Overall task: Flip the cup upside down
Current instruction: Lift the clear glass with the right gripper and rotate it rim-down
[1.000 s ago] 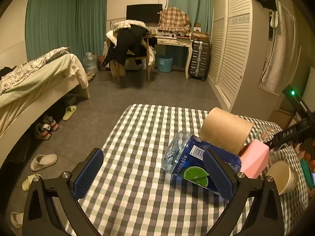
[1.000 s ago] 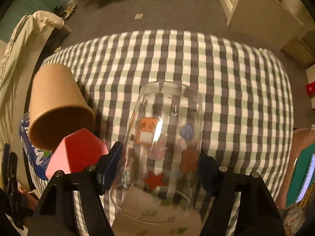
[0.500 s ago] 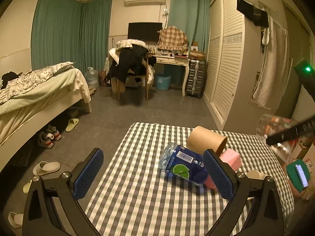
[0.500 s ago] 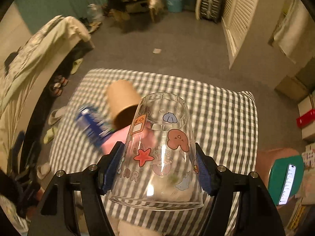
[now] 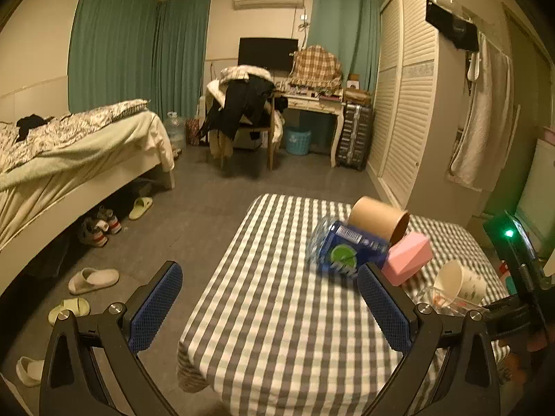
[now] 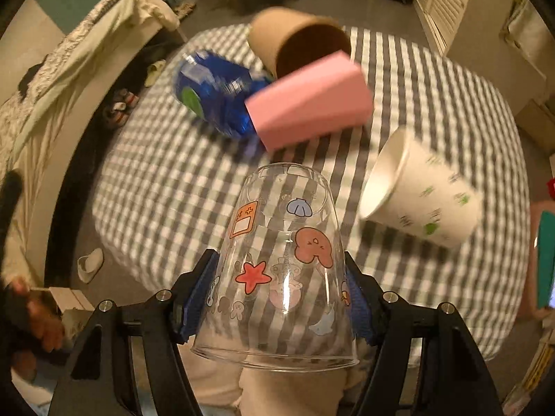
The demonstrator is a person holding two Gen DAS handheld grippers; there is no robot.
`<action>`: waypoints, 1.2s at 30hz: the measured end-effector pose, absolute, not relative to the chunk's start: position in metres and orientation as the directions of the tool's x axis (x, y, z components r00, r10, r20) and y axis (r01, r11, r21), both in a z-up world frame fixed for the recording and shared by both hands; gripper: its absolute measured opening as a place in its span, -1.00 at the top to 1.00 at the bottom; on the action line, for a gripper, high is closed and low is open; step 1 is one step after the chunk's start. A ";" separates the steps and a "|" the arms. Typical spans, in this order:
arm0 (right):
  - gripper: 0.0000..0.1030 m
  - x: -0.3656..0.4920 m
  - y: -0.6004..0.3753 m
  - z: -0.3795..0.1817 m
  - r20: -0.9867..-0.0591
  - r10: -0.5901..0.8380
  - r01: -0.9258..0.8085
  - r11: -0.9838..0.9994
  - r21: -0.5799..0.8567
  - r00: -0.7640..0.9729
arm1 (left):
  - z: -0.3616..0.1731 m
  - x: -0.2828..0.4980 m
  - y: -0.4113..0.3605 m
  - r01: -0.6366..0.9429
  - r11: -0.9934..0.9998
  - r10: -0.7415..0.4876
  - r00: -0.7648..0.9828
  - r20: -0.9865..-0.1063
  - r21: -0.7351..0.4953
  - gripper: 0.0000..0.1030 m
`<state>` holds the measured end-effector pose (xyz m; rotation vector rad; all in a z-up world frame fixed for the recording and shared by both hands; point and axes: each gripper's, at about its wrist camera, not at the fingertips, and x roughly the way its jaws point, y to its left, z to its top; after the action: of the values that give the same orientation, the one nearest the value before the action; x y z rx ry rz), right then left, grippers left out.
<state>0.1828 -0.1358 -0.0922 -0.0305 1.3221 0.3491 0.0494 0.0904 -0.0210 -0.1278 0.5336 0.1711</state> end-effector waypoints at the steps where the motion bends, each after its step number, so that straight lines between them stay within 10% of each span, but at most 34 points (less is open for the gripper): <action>1: -0.32 0.183 -0.134 -0.095 -0.951 0.229 -0.261 0.950 0.172 0.206 | -0.023 0.050 0.091 -0.197 0.977 0.129 0.843 -0.522 -0.078 -1.00; 26: -0.60 0.158 -0.145 -0.047 -0.867 0.237 -0.293 0.950 0.111 0.439 | -0.030 0.070 0.058 -0.166 0.986 0.130 0.792 -0.597 -0.006 -1.00; 36: -0.65 0.129 -0.217 -0.001 -0.805 0.157 -0.253 0.967 0.008 0.572 | -0.015 0.114 -0.015 0.082 0.994 -0.106 0.703 -0.703 -0.067 -1.00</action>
<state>0.1287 -0.2166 -0.0011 -0.1124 0.9319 0.2410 0.1137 -0.0154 -0.0150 -0.0316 0.7838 -0.1046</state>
